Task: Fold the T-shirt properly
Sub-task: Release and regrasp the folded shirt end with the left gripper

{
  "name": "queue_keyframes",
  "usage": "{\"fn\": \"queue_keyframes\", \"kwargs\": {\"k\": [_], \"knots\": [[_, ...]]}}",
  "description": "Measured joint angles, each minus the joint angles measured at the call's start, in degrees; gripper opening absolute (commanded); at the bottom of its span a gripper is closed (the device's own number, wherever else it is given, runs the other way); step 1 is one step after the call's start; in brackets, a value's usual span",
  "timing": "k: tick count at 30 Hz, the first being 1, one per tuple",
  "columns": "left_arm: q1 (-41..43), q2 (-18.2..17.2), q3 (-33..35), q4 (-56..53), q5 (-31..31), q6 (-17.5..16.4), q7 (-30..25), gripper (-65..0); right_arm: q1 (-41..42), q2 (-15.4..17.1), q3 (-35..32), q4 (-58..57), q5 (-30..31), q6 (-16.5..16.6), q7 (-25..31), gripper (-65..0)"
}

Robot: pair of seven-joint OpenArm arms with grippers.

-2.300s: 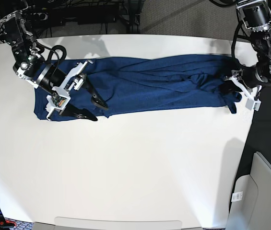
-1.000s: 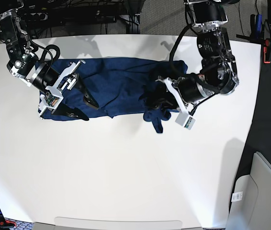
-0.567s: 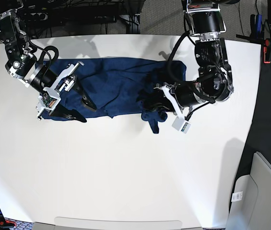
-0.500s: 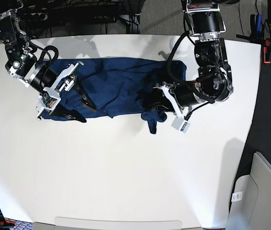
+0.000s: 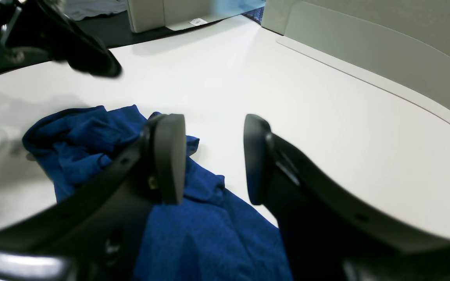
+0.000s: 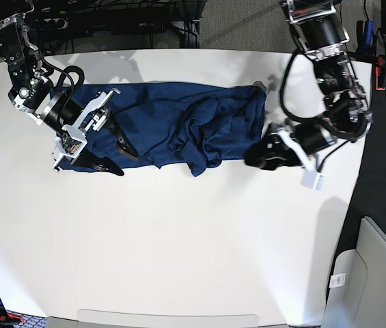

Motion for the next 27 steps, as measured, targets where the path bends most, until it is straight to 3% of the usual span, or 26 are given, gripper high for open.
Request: {"fn": "queue_keyframes", "kwargs": {"k": [7, 10, 13, 17, 27], "knots": [[6.16, -6.19, 2.54, -0.24, 0.2, 0.44, -9.46, -37.6, 0.07, -0.07, 0.15, 0.0, 0.17, 0.0, 0.02, -40.3], [7.74, -6.08, 5.03, -0.26, 0.31, 0.39, -12.28, -37.6, 0.04, -0.81, 0.15, 0.0, 0.09, 0.0, 0.0, -40.3], [8.83, -6.14, 7.98, -0.28, 5.42, 0.44, -14.47, -37.6, 0.07, -0.79, 0.15, 0.0, 0.22, -0.04, 0.02, -40.3], [8.83, -5.92, 12.5, -1.75, 7.21, 0.37, -15.21, -37.6, -0.02, -0.81, 0.15, 0.0, 0.17, 0.0, -0.02, -40.3], [8.98, -5.99, 12.74, -2.29, 7.21, 0.42, -15.3, -38.1, -0.9, -0.79, 0.15, 0.0, 0.17, -0.02, 0.0, -40.3]]}}
